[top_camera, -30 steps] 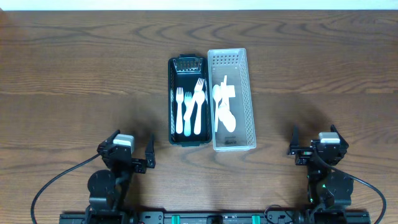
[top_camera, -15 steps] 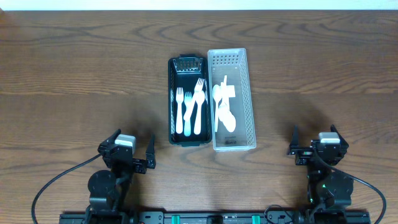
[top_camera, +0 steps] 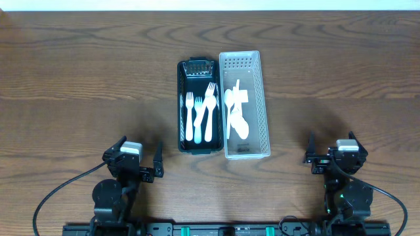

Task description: Pack container

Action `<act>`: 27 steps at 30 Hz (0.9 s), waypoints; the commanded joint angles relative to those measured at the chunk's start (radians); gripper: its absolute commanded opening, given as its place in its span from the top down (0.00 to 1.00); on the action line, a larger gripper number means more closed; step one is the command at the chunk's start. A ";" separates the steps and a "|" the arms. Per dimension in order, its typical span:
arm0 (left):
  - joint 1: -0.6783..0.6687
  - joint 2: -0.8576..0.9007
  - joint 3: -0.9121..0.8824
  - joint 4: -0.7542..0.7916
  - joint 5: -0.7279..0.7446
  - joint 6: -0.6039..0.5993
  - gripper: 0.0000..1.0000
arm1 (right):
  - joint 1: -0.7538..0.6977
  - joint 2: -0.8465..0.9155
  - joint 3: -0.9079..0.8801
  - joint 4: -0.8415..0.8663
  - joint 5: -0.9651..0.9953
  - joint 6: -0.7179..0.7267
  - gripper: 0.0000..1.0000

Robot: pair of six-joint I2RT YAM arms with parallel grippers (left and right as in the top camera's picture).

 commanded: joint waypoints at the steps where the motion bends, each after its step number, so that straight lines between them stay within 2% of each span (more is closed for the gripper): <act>1: 0.005 -0.009 -0.021 -0.017 0.004 0.021 0.02 | 0.008 -0.005 -0.004 -0.001 0.010 0.011 0.01; 15: 0.005 -0.009 -0.021 -0.013 -0.066 0.002 0.02 | 0.008 -0.006 -0.004 -0.001 0.010 0.011 0.01; 27: 0.004 -0.007 -0.021 -0.014 -0.058 -0.036 0.02 | 0.008 -0.006 -0.004 -0.001 0.010 0.011 0.01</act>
